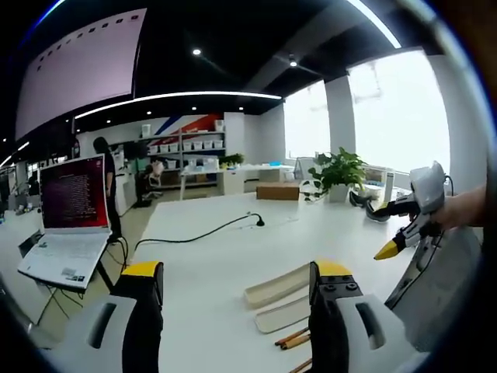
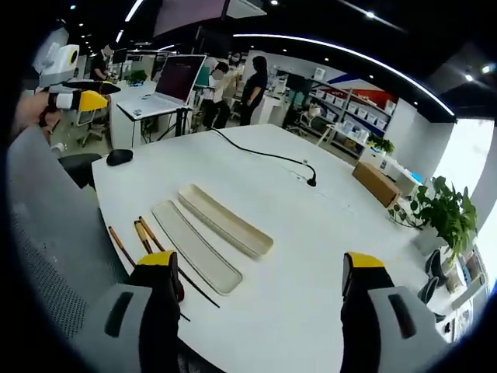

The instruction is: Arrange the utensils inside the cutlery case until each visible utensil rests in its matching compartment.

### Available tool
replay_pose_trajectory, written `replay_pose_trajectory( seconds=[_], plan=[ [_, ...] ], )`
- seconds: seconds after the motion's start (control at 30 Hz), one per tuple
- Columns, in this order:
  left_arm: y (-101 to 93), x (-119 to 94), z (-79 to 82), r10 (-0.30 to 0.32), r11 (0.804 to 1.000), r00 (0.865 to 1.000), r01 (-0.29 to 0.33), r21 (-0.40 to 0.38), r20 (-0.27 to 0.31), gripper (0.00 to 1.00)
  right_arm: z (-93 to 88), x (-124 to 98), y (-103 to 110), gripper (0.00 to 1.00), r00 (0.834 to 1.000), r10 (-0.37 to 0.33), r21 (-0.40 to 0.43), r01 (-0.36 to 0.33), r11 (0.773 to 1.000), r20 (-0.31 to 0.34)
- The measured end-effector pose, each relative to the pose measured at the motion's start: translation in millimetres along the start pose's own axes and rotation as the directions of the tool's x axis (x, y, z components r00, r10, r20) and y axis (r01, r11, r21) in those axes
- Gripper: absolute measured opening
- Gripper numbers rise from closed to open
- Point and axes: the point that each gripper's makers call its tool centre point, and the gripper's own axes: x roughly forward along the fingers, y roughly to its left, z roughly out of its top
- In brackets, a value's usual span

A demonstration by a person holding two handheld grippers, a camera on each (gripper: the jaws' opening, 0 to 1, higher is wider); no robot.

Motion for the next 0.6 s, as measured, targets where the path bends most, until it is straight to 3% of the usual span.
replay_pose_trajectory(
  seconds=[0.27,0.4,0.6],
  plan=[
    [-0.2,-0.4,0.0,-0.003,1.0,1.0,0.003,-0.005,0.0,0.77,-2.2,2.5,14.7,0.77,0.999,0.047,-0.087,-0.049,0.995,-0.026],
    [-1.5,-0.2,0.2,-0.008,1.0,1.0,0.008,-0.001,-0.001,0.77,0.9,4.1,24.6,0.76,0.996,0.084,-0.09,-0.086,0.992,-0.021],
    [-1.7,-0.4,0.7,-0.007,1.0,1.0,0.007,0.013,0.0,0.78,2.5,7.8,48.6,0.72,0.987,0.16,-0.165,-0.163,0.973,-0.034]
  ],
)
